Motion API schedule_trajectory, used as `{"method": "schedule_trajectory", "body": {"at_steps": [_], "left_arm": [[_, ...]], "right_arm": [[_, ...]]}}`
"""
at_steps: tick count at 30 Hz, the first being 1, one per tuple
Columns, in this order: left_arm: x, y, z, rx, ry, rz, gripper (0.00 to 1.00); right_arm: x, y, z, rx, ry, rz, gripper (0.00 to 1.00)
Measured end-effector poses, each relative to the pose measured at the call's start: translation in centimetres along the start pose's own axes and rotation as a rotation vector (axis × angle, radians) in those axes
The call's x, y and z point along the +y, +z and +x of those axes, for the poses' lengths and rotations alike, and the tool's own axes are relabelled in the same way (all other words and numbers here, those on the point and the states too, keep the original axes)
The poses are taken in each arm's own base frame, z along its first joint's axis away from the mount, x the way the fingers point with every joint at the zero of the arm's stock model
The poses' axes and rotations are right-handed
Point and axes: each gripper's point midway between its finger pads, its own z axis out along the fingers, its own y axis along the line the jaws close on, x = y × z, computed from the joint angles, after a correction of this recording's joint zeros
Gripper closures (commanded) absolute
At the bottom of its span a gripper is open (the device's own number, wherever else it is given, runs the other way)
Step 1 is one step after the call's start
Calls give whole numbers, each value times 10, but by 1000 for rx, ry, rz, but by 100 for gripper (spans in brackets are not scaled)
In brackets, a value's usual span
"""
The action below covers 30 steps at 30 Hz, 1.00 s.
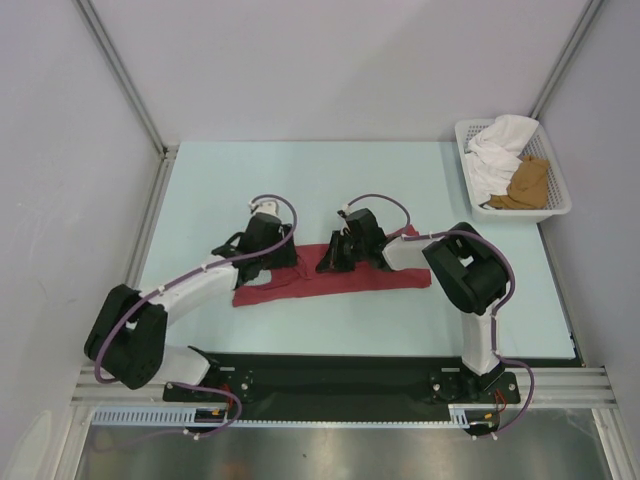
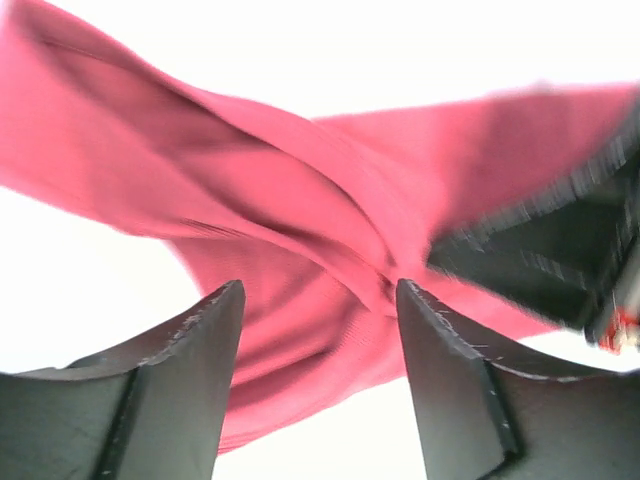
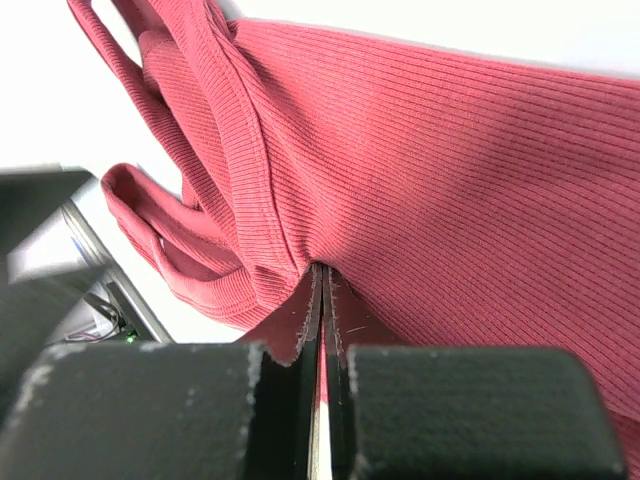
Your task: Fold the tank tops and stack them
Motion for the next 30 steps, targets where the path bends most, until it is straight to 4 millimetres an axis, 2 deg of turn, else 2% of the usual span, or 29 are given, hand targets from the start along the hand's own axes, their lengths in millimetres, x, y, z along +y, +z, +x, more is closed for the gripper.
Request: {"method": "schedule_trajectory", "body": {"at_steps": [5,9,16,20,23,24,26,27,28,29,30], "left_arm": [[41,-8,-45,-54,-121,-135,29],[70,-3,-72,-63,-176,-269,29],[89,24,-89,9,-134,-449,34],[104,39,-87,58,-105,-536,39],[116,43,-78,98,-98,-576,53],[121,43,-75,113,-95,-585,61],[129,45,-72,135,-95,-593,69],[132,45,-71,145,-95,-593,83],[135,46,-70,150,-97,-593,92],[138,46,-70,157,-97,-592,99],[140,46,-70,161,-98,-590,100]], "right_arm": [[0,0,0,-2,-2,2,100],[0,1,0,-3,-5,4,100],[0,0,0,-5,-13,7,100],[0,0,0,-9,-19,11,100],[0,0,0,-11,-24,16,100],[0,0,0,-12,-25,17,100],[0,0,0,-14,-25,20,100],[0,0,0,-14,-25,21,100],[0,0,0,-14,-26,21,100],[0,0,0,-14,-25,21,100],[0,0,0,-14,-25,21,100]]}}
